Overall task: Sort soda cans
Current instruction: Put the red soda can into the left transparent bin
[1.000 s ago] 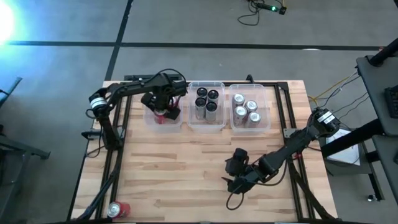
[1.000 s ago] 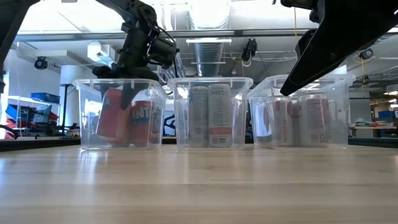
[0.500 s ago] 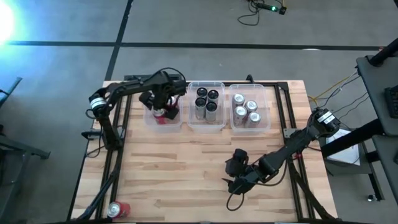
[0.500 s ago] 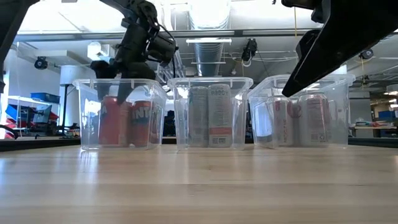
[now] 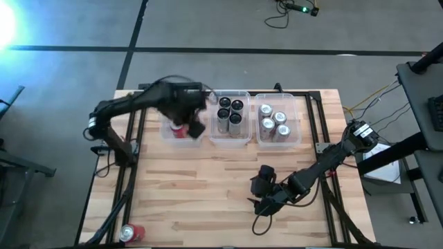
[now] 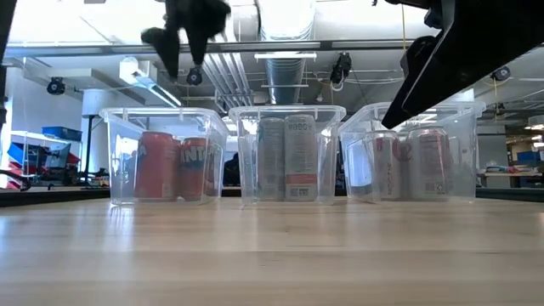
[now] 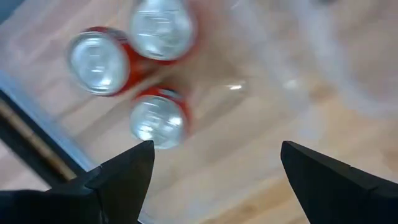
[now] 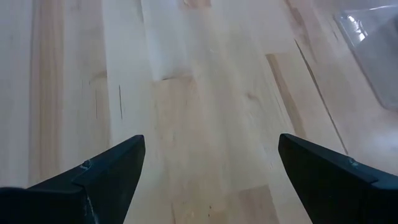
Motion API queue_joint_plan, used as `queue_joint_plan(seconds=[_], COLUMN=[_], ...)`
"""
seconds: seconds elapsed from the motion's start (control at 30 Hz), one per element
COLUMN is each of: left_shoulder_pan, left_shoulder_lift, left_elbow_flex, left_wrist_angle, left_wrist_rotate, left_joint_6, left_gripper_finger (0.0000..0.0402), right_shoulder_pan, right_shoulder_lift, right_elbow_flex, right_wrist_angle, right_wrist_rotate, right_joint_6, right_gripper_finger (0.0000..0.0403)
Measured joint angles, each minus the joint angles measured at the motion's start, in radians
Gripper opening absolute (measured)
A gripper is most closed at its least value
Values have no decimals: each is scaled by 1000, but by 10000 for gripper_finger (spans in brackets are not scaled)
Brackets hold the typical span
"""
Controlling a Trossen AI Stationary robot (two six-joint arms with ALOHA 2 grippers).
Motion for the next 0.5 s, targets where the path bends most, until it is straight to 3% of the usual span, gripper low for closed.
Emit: queue_joint_plan(seconds=[0.17, 0.33, 0.5], left_shoulder_pan=[-225, -523, -838], left_shoulder_lift=[-86, -162, -213], left_elbow_flex=[52, 27, -44], left_wrist_angle=[1, 0, 0], left_wrist_rotate=[5, -4, -5], left_joint_6=[-76, -200, -440], left_gripper_finger=[334, 334, 334], right_shoulder_pan=[-3, -5, -5], right_shoulder_lift=[0, 0, 0], right_elbow_flex=[0, 0, 0], right_wrist_angle=[4, 7, 8], right_wrist_rotate=[7, 15, 16], right_joint_6=[-33, -55, -58], right_gripper_finger=[364, 364, 364])
